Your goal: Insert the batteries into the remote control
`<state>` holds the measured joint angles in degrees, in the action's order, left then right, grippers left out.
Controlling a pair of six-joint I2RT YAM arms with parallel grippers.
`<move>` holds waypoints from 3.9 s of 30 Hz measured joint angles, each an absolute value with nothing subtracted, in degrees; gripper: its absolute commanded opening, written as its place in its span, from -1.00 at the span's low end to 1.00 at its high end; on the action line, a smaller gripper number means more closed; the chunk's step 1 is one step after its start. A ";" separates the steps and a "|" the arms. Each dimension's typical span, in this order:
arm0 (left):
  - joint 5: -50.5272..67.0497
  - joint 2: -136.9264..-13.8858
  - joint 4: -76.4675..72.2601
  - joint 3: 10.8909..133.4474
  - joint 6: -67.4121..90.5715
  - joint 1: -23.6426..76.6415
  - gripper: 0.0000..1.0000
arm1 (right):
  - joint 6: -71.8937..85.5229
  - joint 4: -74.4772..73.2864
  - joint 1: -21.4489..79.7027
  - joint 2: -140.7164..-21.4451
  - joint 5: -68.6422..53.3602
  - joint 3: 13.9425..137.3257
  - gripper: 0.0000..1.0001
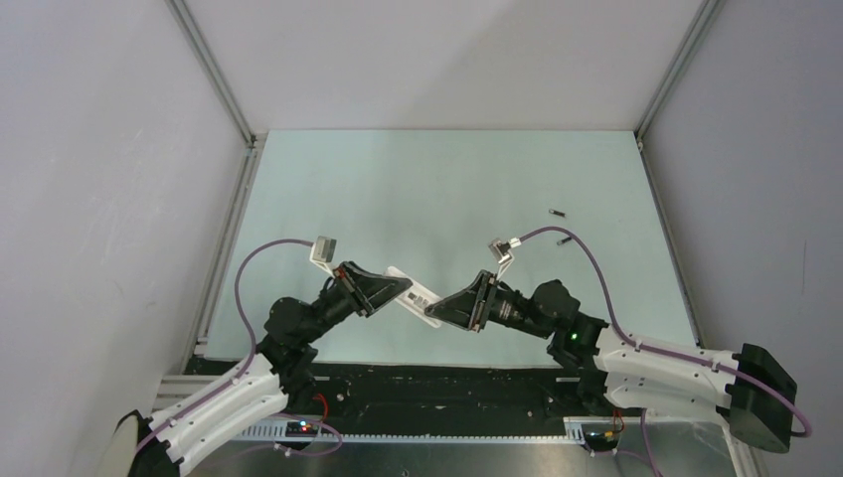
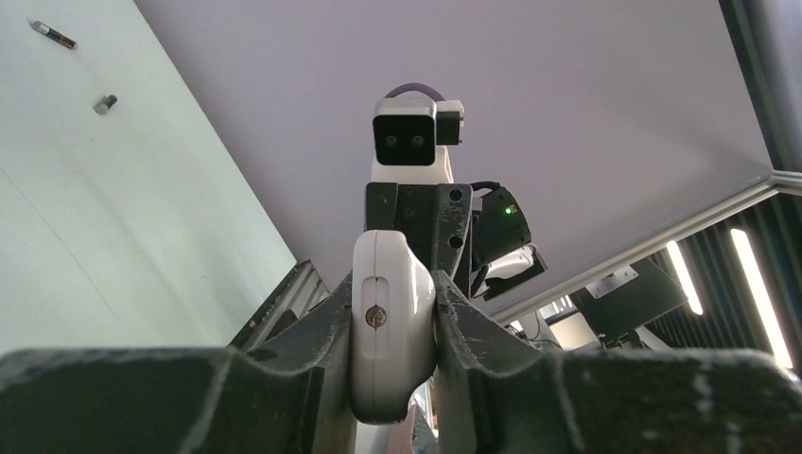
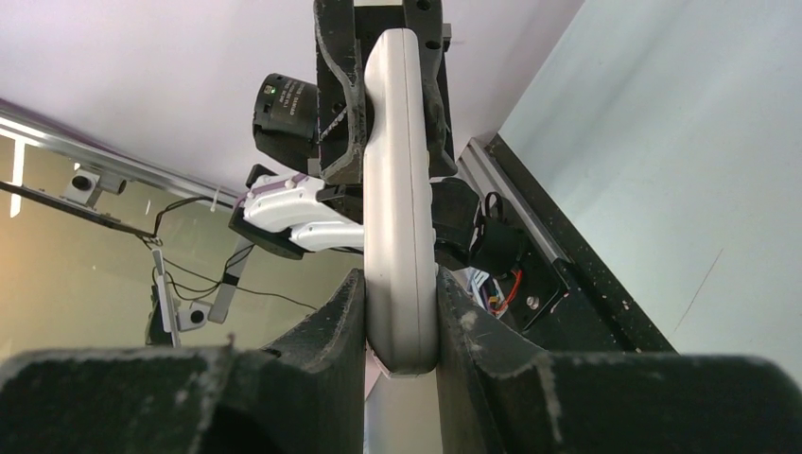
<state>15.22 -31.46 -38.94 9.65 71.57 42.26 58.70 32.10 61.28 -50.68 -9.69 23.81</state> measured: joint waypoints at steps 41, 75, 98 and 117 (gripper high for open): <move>7.20 -31.22 -33.21 9.76 73.10 42.37 -1.00 | 54.89 -8.40 63.86 -23.31 12.23 23.90 0.17; 8.21 -26.89 -31.97 8.99 71.29 42.37 -1.00 | 53.93 12.71 79.40 -36.86 32.01 23.90 0.33; 8.16 -26.17 -31.97 8.99 69.97 42.37 -1.00 | 54.43 18.22 78.04 -42.74 28.56 23.90 0.06; 8.08 -26.24 -31.29 8.99 69.41 42.37 -1.00 | 57.30 18.15 77.58 -45.04 28.21 23.90 -0.03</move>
